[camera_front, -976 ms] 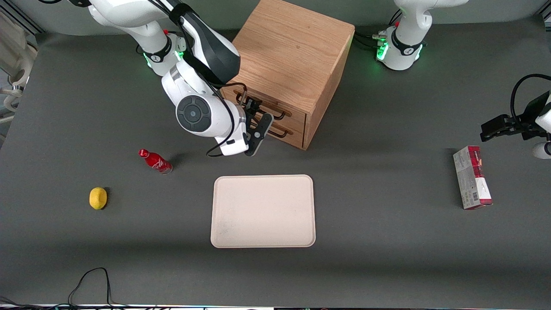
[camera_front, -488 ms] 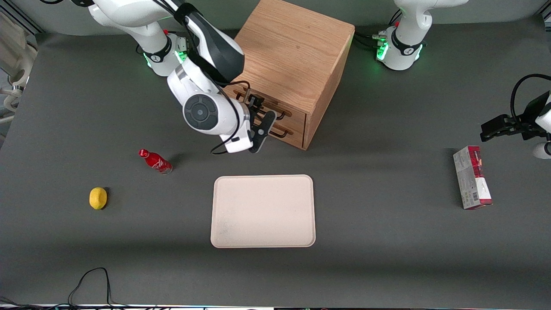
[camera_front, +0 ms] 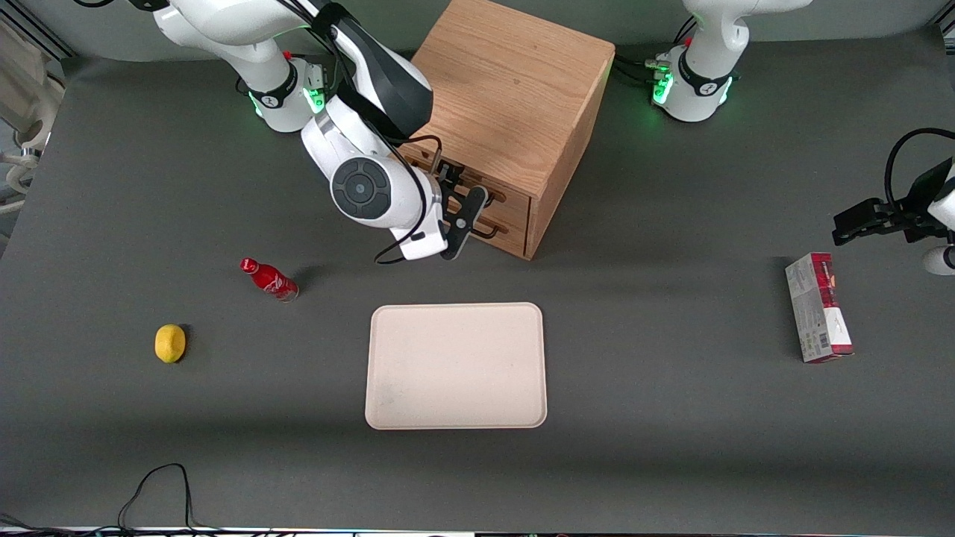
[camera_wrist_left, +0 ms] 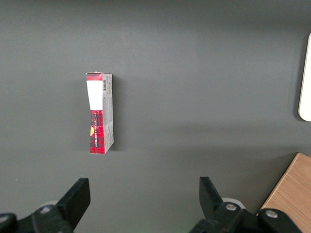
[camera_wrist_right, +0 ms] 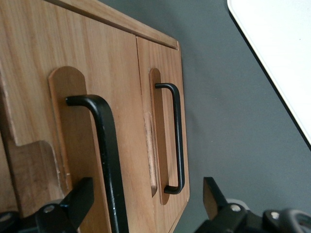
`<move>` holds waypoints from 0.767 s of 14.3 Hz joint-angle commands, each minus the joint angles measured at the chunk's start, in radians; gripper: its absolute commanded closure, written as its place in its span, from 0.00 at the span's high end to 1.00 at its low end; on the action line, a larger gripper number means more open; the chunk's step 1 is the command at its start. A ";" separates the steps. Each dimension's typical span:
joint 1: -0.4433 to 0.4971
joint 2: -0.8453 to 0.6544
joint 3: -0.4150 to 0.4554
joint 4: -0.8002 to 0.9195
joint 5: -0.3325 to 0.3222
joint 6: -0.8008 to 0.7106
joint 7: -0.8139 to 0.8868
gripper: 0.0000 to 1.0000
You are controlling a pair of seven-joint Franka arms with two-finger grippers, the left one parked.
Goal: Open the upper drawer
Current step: 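Lower the right gripper onto the upper drawer handle and close it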
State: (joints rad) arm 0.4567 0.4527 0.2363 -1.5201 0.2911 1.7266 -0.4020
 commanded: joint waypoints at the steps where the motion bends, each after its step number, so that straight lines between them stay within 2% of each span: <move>1: 0.008 0.001 -0.009 -0.014 0.019 0.022 -0.018 1.00; 11: 0.003 -0.005 -0.019 -0.041 0.005 0.065 -0.026 1.00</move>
State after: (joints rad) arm 0.4567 0.4548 0.2264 -1.5497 0.2910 1.7679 -0.4022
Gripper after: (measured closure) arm 0.000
